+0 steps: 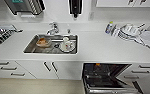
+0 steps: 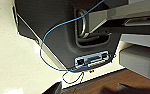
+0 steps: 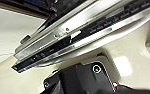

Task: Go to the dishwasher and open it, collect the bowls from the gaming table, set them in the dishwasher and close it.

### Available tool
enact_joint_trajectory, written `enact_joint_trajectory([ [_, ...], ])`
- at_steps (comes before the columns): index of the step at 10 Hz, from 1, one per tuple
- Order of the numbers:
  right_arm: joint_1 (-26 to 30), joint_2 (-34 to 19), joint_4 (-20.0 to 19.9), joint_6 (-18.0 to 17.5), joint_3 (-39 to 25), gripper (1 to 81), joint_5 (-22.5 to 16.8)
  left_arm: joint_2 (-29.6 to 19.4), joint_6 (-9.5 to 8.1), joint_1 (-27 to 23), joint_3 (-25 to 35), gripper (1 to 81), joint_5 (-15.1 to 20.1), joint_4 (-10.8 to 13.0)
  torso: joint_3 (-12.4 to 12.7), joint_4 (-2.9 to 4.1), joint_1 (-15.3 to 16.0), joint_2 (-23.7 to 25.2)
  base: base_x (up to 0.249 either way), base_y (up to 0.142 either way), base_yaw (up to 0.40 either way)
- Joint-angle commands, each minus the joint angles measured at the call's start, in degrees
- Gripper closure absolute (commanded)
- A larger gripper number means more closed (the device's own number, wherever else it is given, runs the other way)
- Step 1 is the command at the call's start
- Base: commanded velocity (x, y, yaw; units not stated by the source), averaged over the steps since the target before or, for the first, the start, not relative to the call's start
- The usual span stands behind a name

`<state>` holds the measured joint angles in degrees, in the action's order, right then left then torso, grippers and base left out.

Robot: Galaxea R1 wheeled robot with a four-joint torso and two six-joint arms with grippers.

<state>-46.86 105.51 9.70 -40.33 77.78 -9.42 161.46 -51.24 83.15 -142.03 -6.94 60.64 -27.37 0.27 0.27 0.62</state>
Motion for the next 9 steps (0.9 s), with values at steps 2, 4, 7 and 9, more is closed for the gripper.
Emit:
enact_joint_trajectory([
  [2, -24.7, 8.2, 5.9, 2.1, 10.1, 1.0, 15.6, -0.9, -0.26, 0.7, -0.1, 1.0, 2.5, 0.4, 0.0, 0.0, 0.0, 0.0, 0.0, 0.0, 0.0],
  [4, -28.1, 11.1, 7.3, 2.0, 13.0, 1.0, 18.6, -1.1, -0.27, 0.6, -0.1, 1.0, 2.5, 0.4, 0.0, 0.0, 0.0, 0.0, 0.0, 0.0, 0.0],
  [7, -31.9, 16.8, 9.5, 2.0, 18.2, 1.0, 19.3, -1.2, 0.0, 0.4, -0.1, 1.0, 2.5, 0.4, 0.0, 0.0, 3.8, 5.9, 0.0, 0.0, 0.0],
  [9, -34.0, 20.6, 11.0, 2.0, 22.0, 1.0, 20.5, -1.3, 0.17, 0.4, -0.1, 1.0, 2.5, 0.5, 0.0, 0.0, 5.3, 8.5, 0.0, 0.0, 0.0],
])
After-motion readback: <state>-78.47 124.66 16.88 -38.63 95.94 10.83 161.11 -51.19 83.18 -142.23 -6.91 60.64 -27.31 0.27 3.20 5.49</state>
